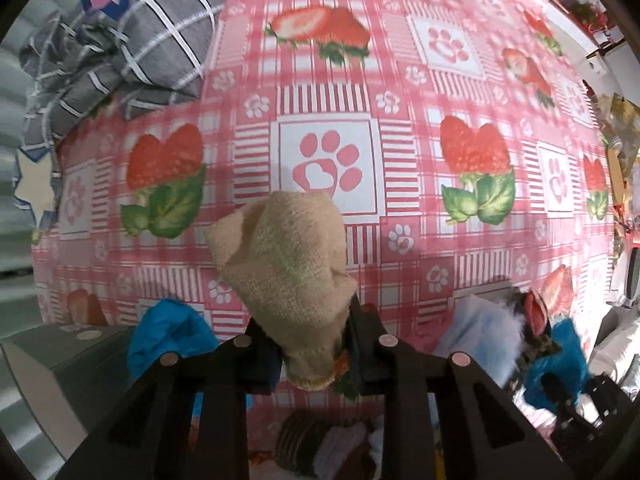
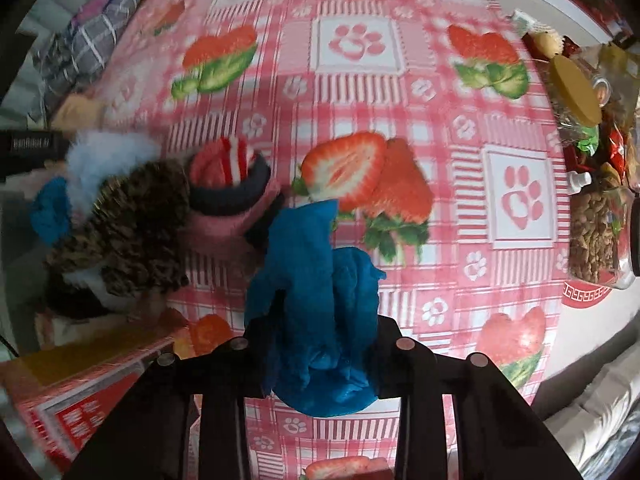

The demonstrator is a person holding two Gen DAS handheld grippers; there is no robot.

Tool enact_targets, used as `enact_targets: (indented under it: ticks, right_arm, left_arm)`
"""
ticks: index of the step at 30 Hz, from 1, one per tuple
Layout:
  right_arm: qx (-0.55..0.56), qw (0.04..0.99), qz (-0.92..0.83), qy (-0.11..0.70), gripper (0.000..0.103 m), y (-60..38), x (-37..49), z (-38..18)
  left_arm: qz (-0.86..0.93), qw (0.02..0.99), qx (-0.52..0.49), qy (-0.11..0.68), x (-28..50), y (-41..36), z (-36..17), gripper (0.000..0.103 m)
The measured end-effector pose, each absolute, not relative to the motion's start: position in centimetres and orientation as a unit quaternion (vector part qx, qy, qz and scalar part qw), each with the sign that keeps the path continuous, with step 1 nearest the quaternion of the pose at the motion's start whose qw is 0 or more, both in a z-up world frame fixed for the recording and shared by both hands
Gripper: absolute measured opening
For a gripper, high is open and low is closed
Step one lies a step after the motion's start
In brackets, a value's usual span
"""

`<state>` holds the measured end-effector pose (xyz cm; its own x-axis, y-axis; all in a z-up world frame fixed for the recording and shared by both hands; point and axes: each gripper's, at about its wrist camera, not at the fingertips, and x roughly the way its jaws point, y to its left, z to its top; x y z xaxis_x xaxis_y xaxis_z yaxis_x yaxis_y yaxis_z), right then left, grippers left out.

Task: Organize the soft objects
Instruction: 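Grasp the beige sock with the left tool while the right tool grasps the blue cloth, then carry the sock and blue cloth in both tools over the white box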

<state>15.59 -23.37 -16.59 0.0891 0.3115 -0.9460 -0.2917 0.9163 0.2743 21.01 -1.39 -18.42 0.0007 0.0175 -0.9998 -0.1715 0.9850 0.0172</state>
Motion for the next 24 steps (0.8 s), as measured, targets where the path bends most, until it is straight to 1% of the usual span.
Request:
enact_targets:
  ticks: [8, 12, 14, 24]
  right_arm:
    - [0.048, 0.744, 0.204, 0.635, 0.035, -25.9, 16.4, -13.5]
    - [0.057, 0.746, 0.212, 0.629, 0.035, -25.5, 15.2, -11.8]
    - [0.062, 0.747, 0.217, 0.626, 0.035, -25.1, 14.4, -11.8]
    - [0.059, 0.755, 0.234, 0.610, 0.035, -24.1, 11.1, -7.6]
  left_arm:
    - [0.059, 0.728, -0.038, 0.682, 18.6, -2.3, -14.3, 0.028]
    - [0.052, 0.734, -0.044, 0.676, 15.9, -2.4, -12.3, 0.028]
    - [0.048, 0.737, -0.043, 0.673, 14.0, -1.9, -11.9, 0.028]
    - [0.031, 0.736, -0.036, 0.676, 8.1, -2.7, -9.4, 0.028]
